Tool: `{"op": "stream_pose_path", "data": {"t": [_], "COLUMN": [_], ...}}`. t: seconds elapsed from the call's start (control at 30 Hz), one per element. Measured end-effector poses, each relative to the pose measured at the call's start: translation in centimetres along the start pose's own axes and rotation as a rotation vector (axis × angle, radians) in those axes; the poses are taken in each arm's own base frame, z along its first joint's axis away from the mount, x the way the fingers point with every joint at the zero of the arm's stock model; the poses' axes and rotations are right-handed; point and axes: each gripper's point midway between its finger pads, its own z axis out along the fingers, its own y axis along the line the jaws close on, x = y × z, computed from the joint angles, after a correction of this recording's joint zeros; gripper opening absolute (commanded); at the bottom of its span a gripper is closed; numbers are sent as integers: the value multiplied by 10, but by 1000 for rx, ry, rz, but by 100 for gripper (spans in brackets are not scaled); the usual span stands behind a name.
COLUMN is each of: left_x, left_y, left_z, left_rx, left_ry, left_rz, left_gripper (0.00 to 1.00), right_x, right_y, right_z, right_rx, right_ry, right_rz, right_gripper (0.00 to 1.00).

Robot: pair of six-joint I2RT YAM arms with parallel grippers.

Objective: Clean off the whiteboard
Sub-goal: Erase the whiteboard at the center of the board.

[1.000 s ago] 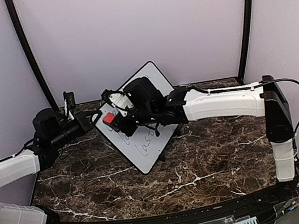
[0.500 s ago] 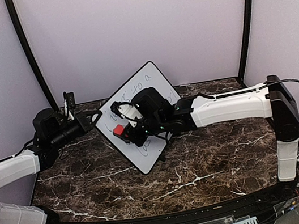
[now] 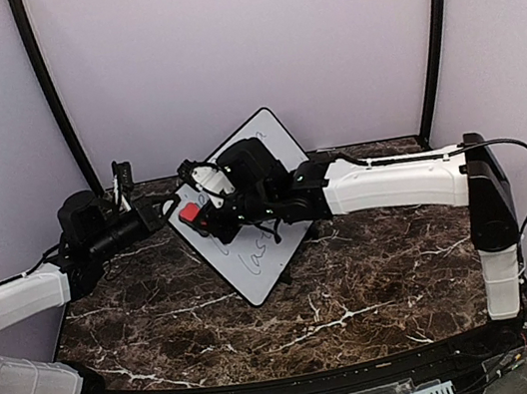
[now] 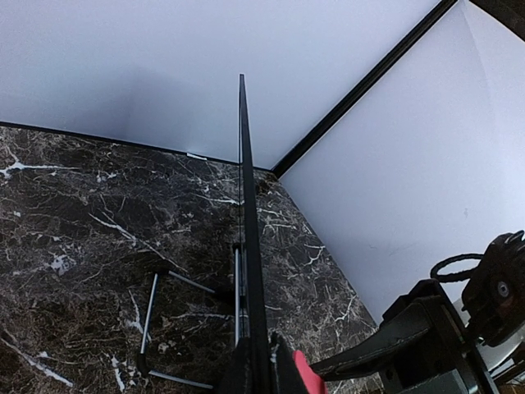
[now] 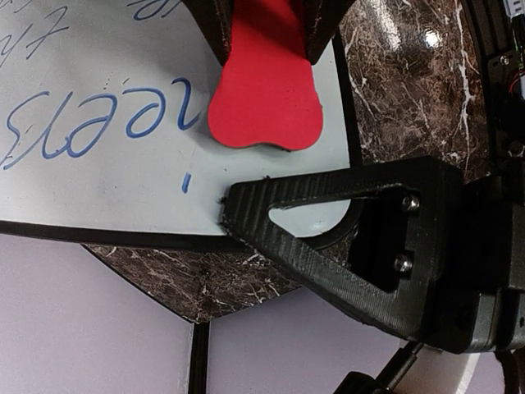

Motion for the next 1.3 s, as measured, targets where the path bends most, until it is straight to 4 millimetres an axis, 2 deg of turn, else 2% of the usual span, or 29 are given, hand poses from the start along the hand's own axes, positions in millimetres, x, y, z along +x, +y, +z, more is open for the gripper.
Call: {"op": "stream_pose_path", "data": {"t": [0.07, 0.27, 0.37, 0.53, 0.8, 0.87, 1.03, 1.3], "left_x": [0, 0, 0, 0, 3, 4, 5, 5], "left_y": [0, 0, 0, 0, -4, -5, -4, -2], "left_z": [0, 0, 0, 0, 0, 0, 1, 1], "left_rx": [-1, -1, -2, 2, 24, 29, 26, 17], "left_ry": [0, 0, 0, 0, 18, 23, 23, 23], "left_rz": [-1, -1, -1, 0, 0, 0, -2, -8], "left_gripper": [0, 0, 0, 0, 0, 0, 0, 0], "right_x": [8, 53, 64, 58, -1, -9, -5, 30], "right_y": [0, 5, 8, 7, -2, -7, -14, -25], "right_z": [0, -9, -10, -11, -5, -5, -3, -8], "right_rx": [-1, 0, 2, 15, 46, 53, 60, 74], "right_ry": [8, 95, 116, 119, 15, 6, 9, 45], "right_rz": [2, 1, 4, 2, -8, -9, -6, 12], "right_gripper": [6, 6, 6, 6, 6, 6, 6, 5]}}
